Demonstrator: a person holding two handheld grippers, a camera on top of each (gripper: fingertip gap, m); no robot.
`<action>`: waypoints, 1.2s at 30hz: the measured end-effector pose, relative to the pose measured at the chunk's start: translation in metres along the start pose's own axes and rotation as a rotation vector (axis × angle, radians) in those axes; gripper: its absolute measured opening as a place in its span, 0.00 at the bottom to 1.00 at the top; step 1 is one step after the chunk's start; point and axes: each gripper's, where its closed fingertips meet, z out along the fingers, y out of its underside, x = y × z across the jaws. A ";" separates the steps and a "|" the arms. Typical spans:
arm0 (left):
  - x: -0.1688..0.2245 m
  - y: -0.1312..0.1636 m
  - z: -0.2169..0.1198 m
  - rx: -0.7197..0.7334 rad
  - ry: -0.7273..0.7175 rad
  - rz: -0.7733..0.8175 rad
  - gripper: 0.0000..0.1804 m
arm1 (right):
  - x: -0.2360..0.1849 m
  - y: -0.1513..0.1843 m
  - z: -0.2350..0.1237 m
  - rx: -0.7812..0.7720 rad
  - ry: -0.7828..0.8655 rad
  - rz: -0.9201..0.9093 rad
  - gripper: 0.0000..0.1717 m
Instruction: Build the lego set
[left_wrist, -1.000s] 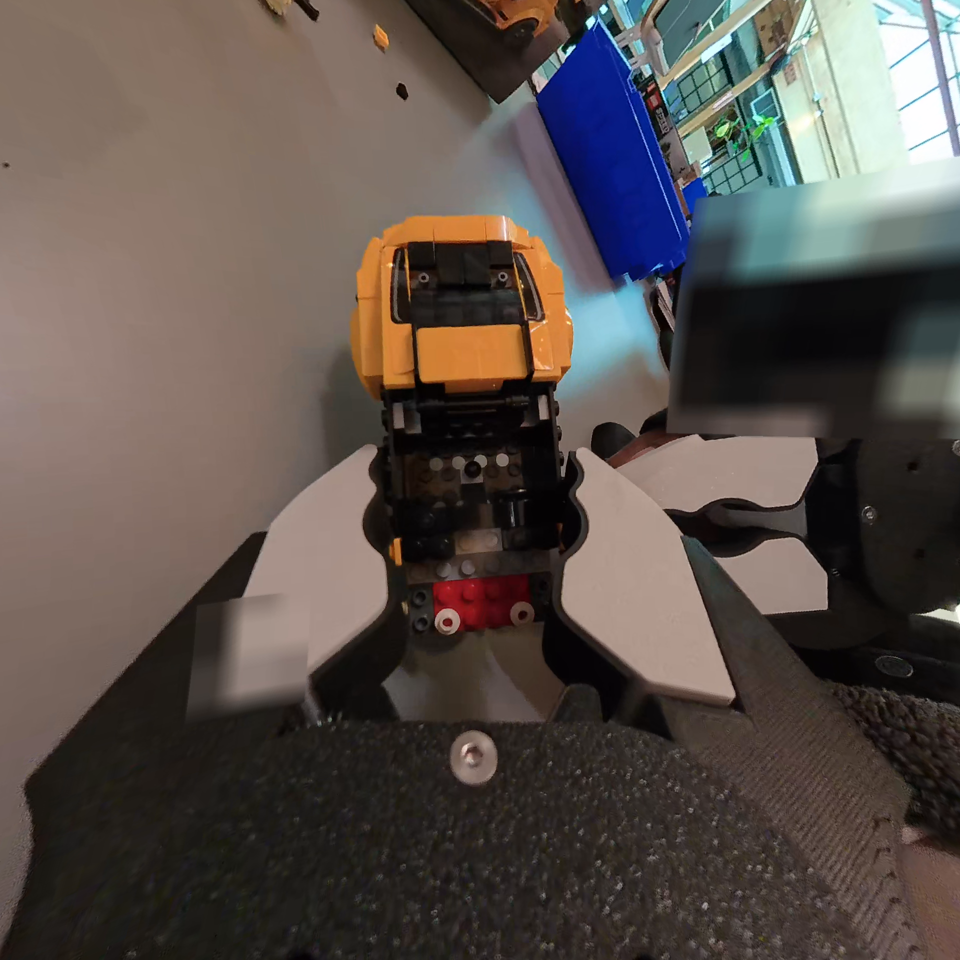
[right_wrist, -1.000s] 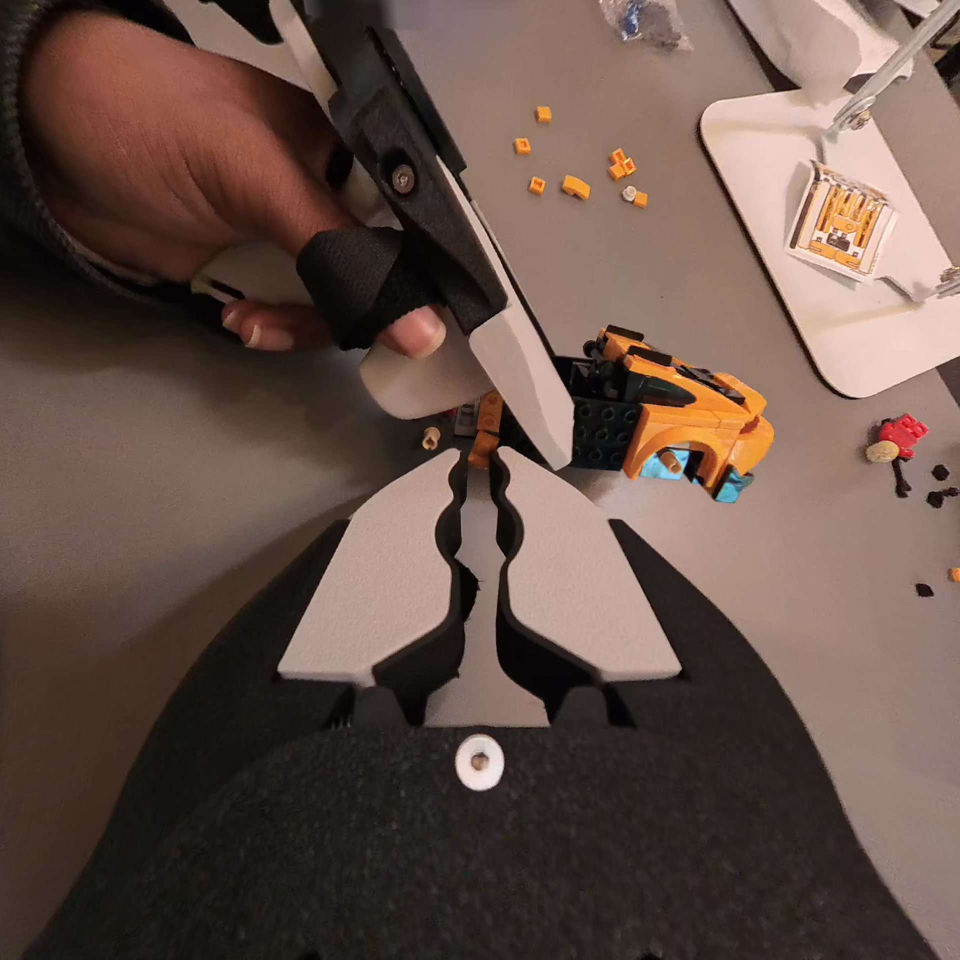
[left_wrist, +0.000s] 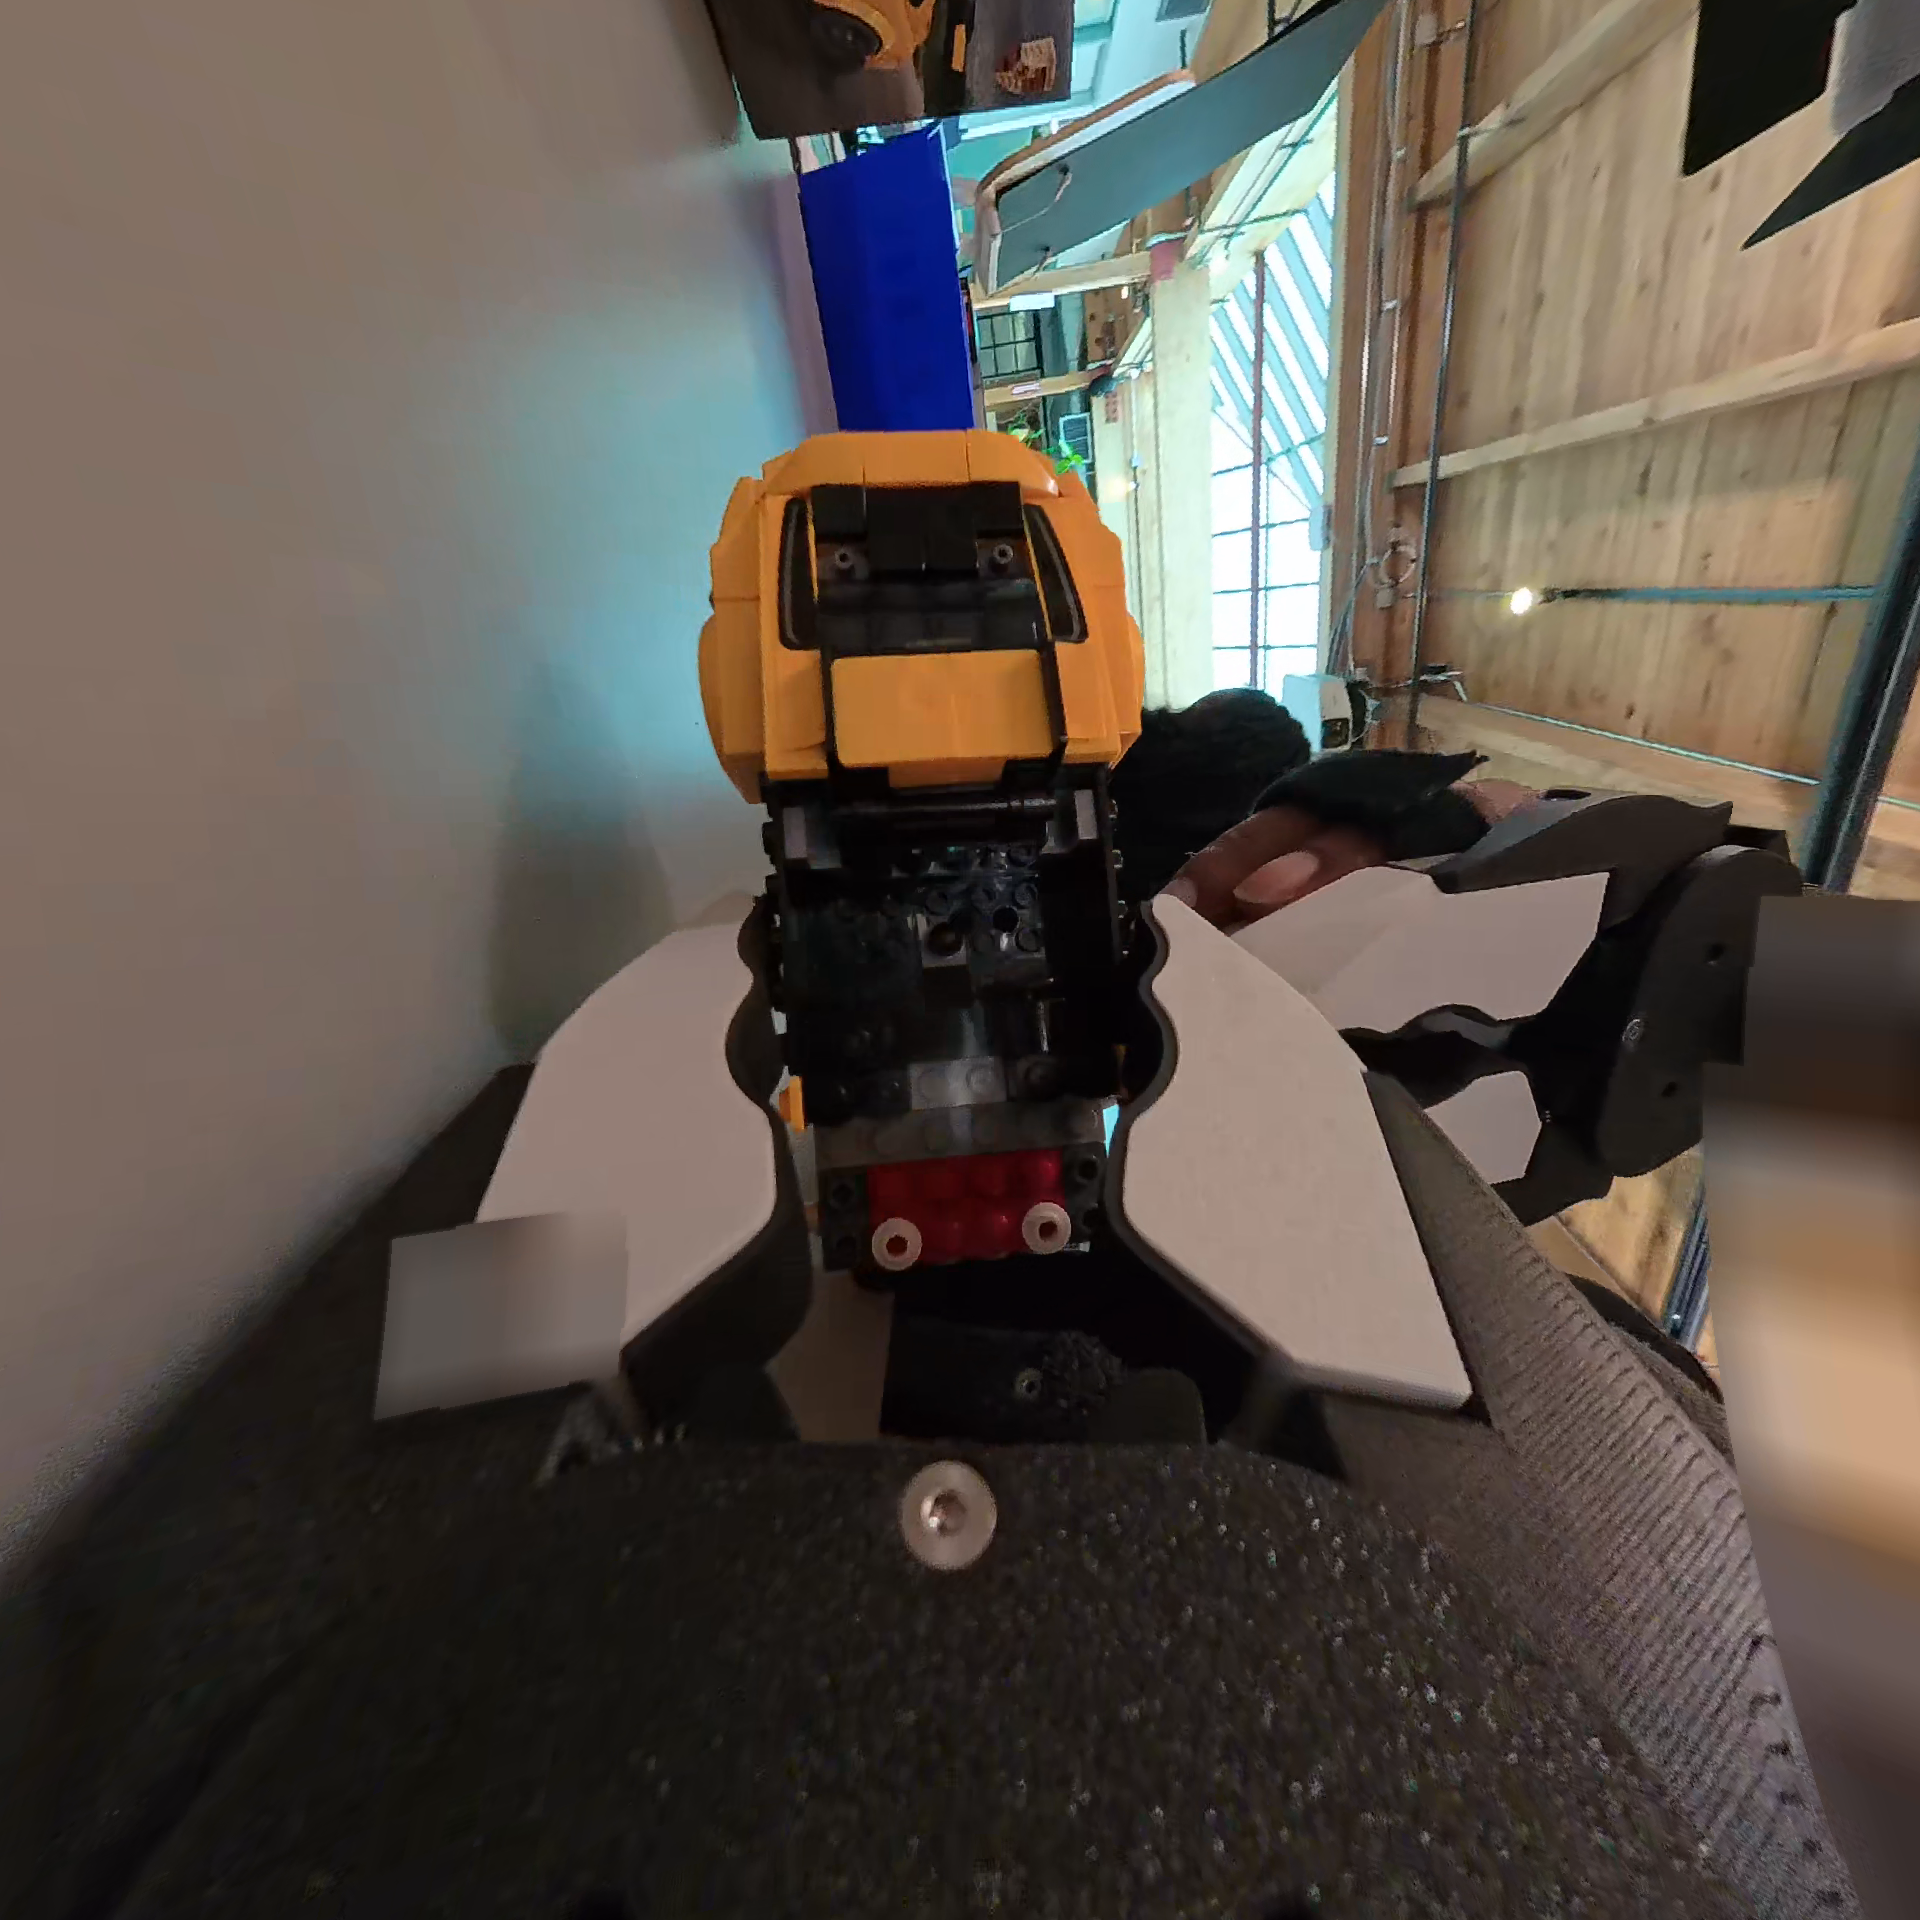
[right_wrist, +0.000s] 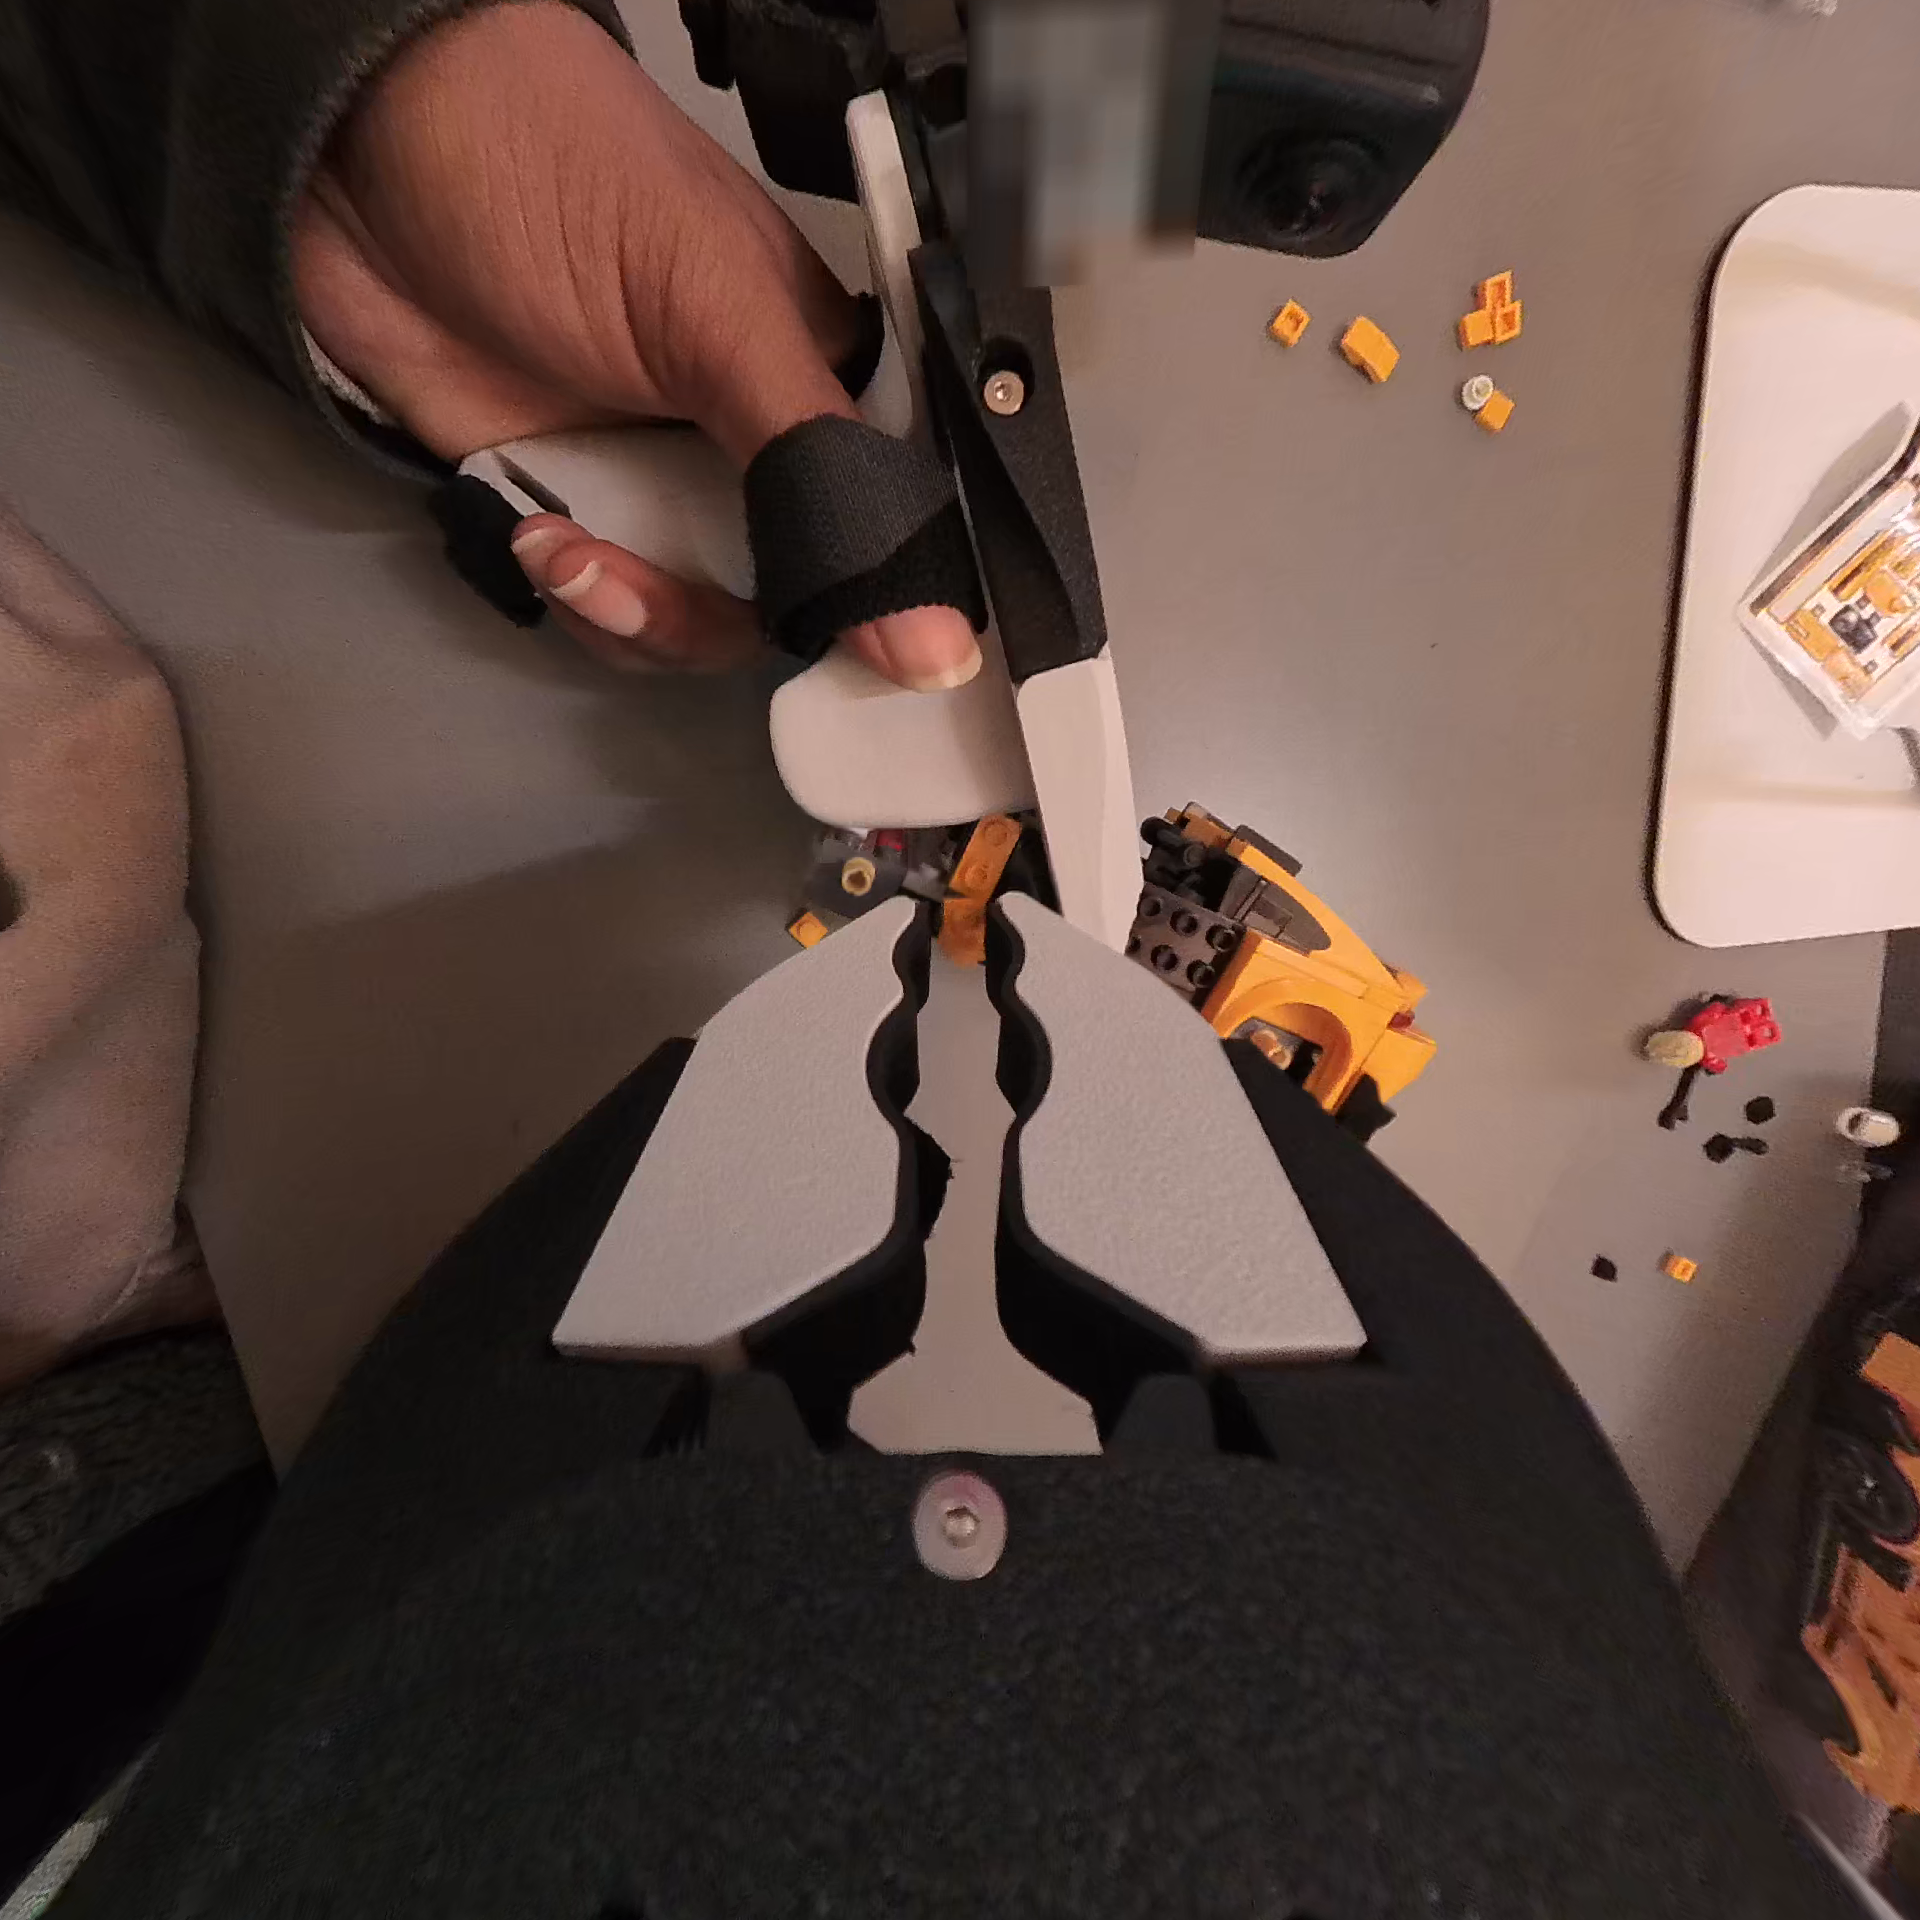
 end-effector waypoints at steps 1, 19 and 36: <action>0.001 -0.001 0.000 0.003 0.006 -0.006 0.36 | 0.001 -0.002 -0.001 0.003 -0.004 -0.002 0.06; 0.006 -0.018 -0.012 0.068 0.026 0.012 0.35 | -0.041 0.049 0.002 0.133 -0.186 0.088 0.06; -0.006 -0.010 -0.006 0.030 -0.024 0.049 0.36 | -0.209 0.099 0.006 0.102 -0.453 -0.120 0.09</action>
